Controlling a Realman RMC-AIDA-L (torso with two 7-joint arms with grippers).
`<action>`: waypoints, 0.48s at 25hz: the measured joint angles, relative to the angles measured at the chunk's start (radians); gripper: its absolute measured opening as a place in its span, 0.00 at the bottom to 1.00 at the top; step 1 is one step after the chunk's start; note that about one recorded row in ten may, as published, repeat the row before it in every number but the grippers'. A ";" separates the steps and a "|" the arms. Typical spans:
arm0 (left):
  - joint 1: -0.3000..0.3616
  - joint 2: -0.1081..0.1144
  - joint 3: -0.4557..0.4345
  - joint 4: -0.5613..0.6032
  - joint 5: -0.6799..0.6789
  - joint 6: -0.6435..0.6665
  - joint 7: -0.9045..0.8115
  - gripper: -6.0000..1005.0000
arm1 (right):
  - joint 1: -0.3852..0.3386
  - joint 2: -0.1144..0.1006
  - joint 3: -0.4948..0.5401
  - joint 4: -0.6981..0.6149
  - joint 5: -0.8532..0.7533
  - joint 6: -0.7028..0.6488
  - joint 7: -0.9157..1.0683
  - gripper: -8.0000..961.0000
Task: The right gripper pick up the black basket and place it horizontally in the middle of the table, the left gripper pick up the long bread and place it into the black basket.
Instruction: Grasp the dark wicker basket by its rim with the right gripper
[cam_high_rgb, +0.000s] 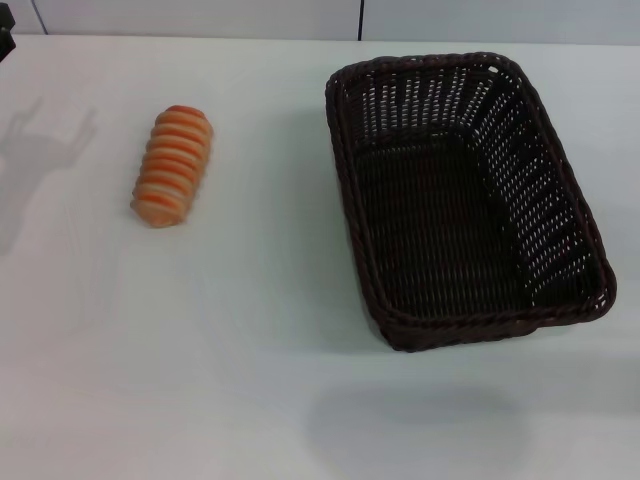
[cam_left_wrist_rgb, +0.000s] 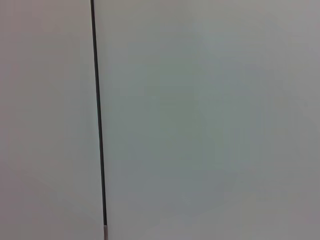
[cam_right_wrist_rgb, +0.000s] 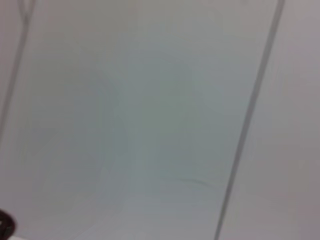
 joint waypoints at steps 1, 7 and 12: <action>0.000 0.000 0.000 0.000 0.000 0.000 0.000 0.78 | -0.009 0.000 0.006 0.000 0.006 0.000 -0.001 0.52; 0.000 -0.001 0.000 0.000 0.000 0.000 0.000 0.78 | -0.018 0.000 0.019 -0.002 0.010 0.001 -0.002 0.51; -0.005 -0.001 0.000 0.000 0.000 0.002 0.000 0.78 | -0.012 0.000 0.023 -0.007 0.011 0.001 -0.002 0.51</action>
